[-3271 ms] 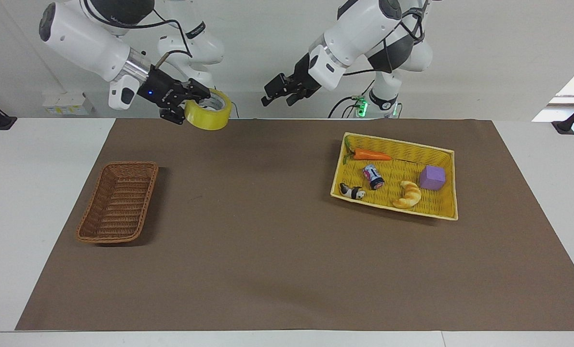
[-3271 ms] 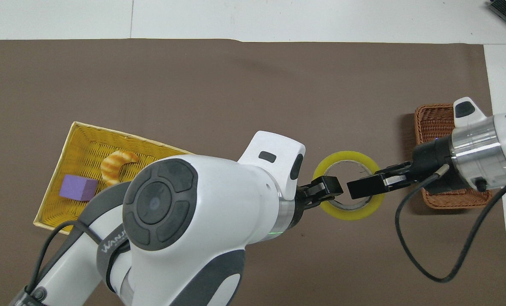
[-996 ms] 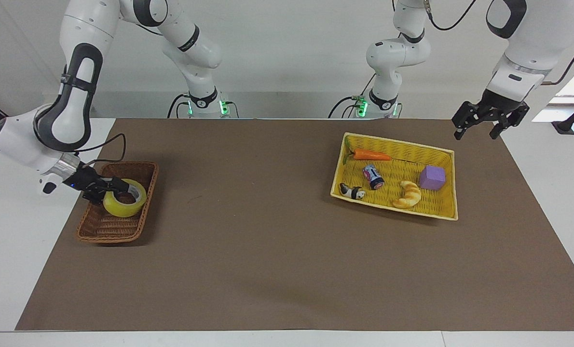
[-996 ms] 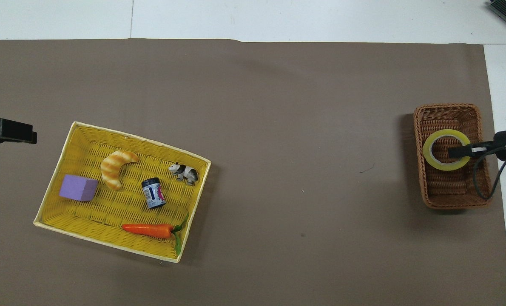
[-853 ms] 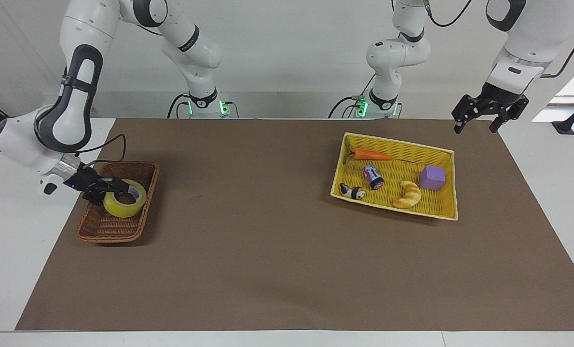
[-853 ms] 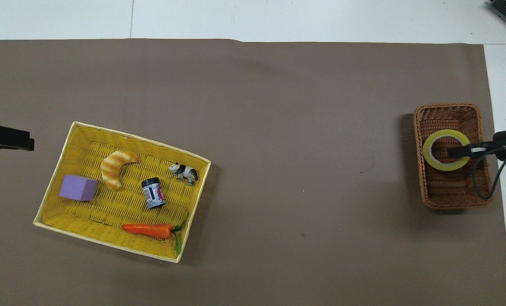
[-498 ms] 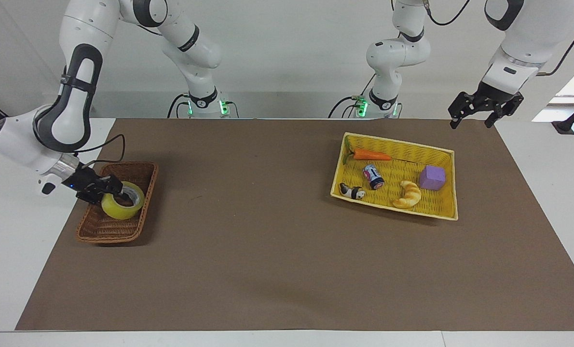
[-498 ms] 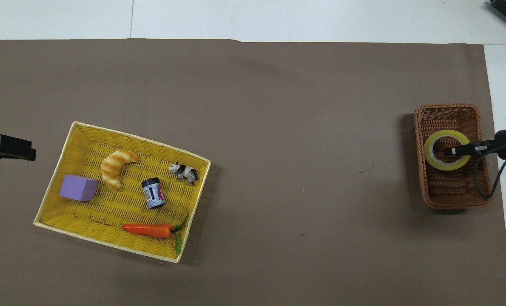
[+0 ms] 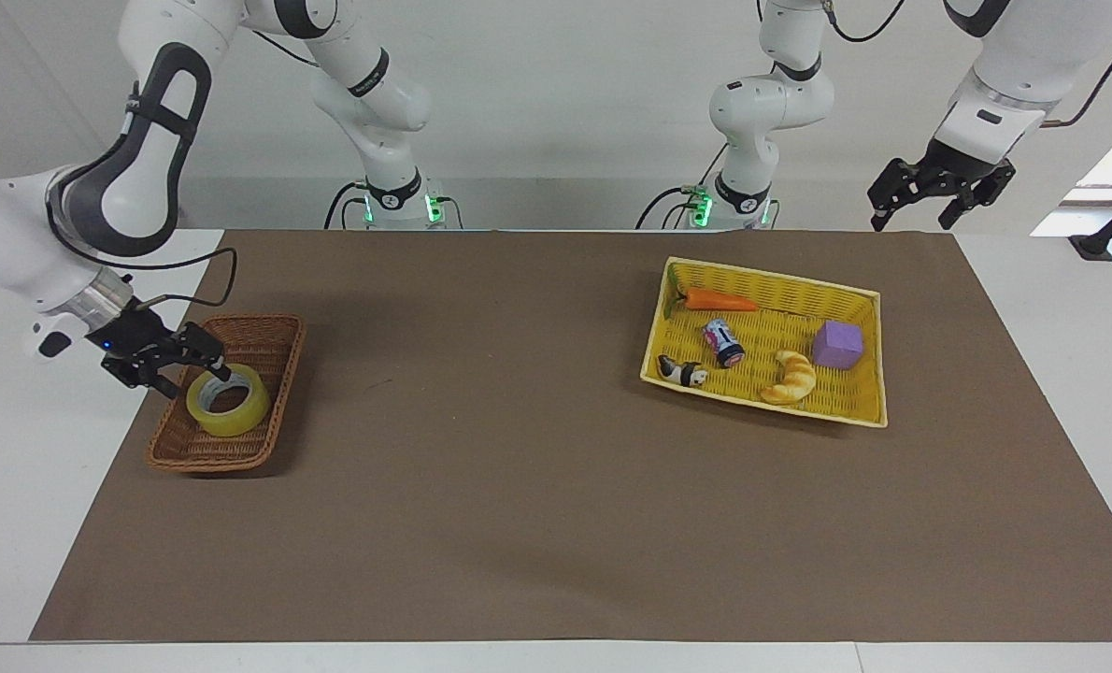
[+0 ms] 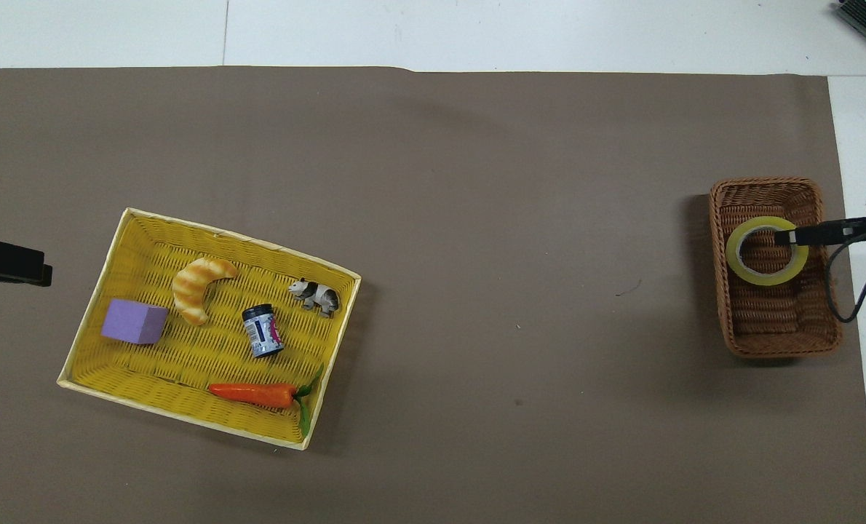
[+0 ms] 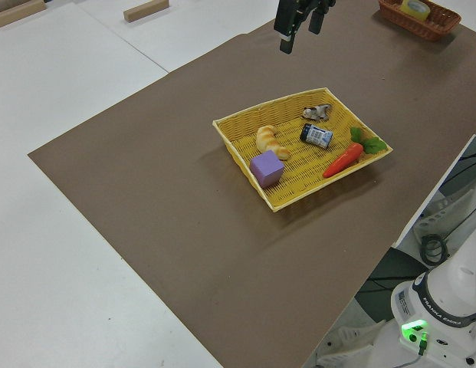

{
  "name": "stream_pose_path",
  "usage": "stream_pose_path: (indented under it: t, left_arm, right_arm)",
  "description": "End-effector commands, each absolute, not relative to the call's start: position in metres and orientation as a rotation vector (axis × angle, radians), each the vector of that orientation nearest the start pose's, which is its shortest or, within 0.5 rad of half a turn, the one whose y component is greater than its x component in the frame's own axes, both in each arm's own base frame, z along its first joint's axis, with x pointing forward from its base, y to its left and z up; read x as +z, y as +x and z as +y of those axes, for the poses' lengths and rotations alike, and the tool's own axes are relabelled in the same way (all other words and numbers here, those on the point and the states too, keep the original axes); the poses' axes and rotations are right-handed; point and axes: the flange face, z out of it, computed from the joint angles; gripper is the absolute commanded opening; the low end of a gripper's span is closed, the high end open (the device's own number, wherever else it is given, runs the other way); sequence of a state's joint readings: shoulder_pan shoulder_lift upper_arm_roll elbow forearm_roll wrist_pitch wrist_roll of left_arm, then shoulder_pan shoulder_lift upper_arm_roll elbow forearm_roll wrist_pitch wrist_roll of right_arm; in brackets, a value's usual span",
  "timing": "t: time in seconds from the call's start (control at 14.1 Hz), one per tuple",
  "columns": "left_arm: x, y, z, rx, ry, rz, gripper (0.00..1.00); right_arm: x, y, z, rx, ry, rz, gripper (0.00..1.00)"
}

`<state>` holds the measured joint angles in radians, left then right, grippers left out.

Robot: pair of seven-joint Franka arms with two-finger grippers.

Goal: Move tape to another basket

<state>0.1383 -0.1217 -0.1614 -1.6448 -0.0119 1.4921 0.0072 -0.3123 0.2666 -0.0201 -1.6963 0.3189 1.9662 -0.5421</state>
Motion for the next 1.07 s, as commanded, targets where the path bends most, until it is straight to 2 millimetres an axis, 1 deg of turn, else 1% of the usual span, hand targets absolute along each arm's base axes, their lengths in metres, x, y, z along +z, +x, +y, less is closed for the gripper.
stream_pose_path:
  t: [0.0, 0.07, 0.14, 0.21, 0.36, 0.43, 0.57, 0.64, 0.71, 0.78, 0.85, 0.92, 1.0]
  left_arm:
    - [0.651, 0.502, -0.021, 0.065, -3.121, 0.043, 1.00]
    - [0.650, 0.501, -0.021, 0.069, -3.121, 0.045, 1.00]
    - [0.649, 0.501, -0.023, 0.074, -3.120, 0.047, 1.00]
    - [0.650, 0.501, -0.024, 0.072, -3.120, 0.055, 1.00]
    - [0.651, 0.502, -0.015, 0.070, -3.122, 0.029, 1.00]
    - [0.652, 0.502, -0.013, 0.067, -3.122, 0.022, 1.00]
    - [0.653, 0.503, -0.011, 0.060, -3.123, 0.017, 1.00]
    - [0.653, 0.503, -0.012, 0.060, -3.123, 0.019, 1.00]
    - [0.653, 0.503, -0.012, 0.060, -3.123, 0.019, 1.00]
    - [0.653, 0.503, -0.012, 0.060, -3.123, 0.019, 1.00]
    - [0.653, 0.503, -0.011, 0.060, -3.123, 0.017, 1.00]
    - [0.653, 0.503, -0.009, 0.060, -3.124, 0.012, 1.00]
    - [0.653, 0.503, -0.010, 0.060, -3.123, 0.014, 1.00]
  right_arm:
    - [0.472, 0.614, -0.155, -0.161, -2.986, -0.044, 1.00]
    - [0.484, 0.616, -0.142, -0.163, -3.029, 0.001, 1.00]
    - [0.497, 0.615, -0.124, -0.168, -3.074, 0.026, 1.00]
    - [0.509, 0.613, -0.101, -0.166, -3.110, 0.061, 1.00]
    - [0.524, 0.604, -0.070, -0.128, -3.143, 0.142, 1.00]
    - [0.529, 0.600, -0.055, -0.099, -3.158, 0.152, 1.00]
    - [0.542, 0.587, -0.024, -0.076, -3.173, 0.230, 1.00]
    - [0.550, 0.581, -0.014, -0.064, -3.171, 0.265, 1.00]
    - [0.558, 0.575, -0.010, -0.047, -3.167, 0.299, 1.00]
    - [0.572, 0.568, -0.009, -0.061, -3.162, 0.311, 1.00]
    - [0.589, 0.558, -0.014, -0.075, -3.158, 0.320, 1.00]
    - [0.604, 0.548, -0.022, -0.059, -3.144, 0.338, 1.00]
    - [0.617, 0.536, -0.025, -0.034, -3.141, 0.351, 1.00]
